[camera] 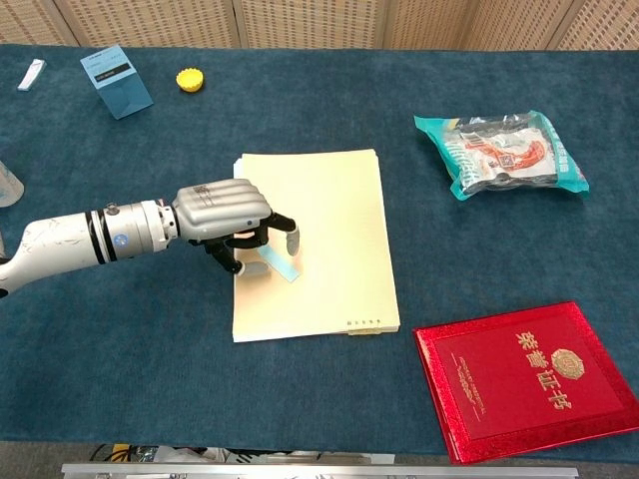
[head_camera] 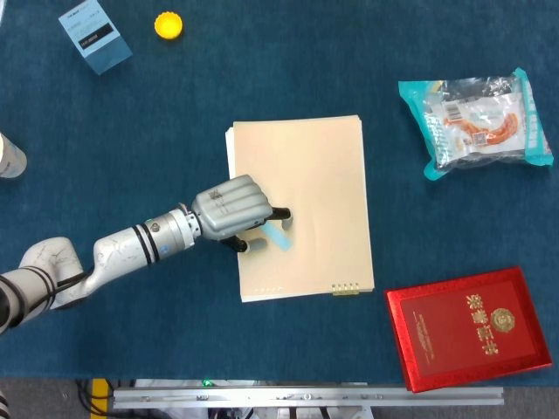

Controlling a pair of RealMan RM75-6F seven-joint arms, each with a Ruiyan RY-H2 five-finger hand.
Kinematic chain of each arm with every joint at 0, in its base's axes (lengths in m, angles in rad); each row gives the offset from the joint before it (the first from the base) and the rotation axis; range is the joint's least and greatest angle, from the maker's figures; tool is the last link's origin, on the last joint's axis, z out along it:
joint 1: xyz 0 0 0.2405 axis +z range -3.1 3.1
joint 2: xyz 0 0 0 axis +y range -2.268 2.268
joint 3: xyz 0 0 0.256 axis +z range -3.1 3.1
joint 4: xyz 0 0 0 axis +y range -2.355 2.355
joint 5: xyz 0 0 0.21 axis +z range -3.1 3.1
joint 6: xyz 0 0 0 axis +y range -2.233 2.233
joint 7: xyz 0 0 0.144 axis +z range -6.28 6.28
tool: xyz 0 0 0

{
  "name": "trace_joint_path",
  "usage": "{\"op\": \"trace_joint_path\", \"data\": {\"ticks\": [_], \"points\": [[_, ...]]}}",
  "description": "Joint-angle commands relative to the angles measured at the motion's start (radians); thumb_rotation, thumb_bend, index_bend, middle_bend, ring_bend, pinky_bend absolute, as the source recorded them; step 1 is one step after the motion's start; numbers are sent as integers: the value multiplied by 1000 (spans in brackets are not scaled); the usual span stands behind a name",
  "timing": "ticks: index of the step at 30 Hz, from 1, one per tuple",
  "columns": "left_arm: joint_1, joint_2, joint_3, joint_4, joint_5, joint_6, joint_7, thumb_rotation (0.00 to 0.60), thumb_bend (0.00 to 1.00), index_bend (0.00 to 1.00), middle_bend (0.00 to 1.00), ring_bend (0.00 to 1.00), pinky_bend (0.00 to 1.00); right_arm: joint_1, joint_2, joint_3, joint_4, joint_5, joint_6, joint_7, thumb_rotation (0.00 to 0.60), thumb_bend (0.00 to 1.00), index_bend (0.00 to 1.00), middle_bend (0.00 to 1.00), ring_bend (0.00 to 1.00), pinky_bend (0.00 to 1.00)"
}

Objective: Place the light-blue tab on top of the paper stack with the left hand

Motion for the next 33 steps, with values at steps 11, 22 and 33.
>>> {"op": "trace_joint_path", "data": {"ticks": [11, 22, 33], "points": [[40, 87, -107, -170, -147, -49, 204, 600, 292, 268, 899, 944, 928, -5, -3, -4, 1, -14, 11, 7, 600, 210, 238, 379, 419, 513], [67, 64, -149, -239, -214, -107, 391, 600, 207, 217, 898, 949, 928, -15, 2, -7, 4, -17, 24, 16, 600, 210, 238, 379, 422, 513], [68, 34, -178, -268, -244, -148, 483, 600, 204, 211, 900, 955, 928, -24, 7, -8, 17, -12, 32, 35, 600, 210, 238, 378, 427, 514]]}}
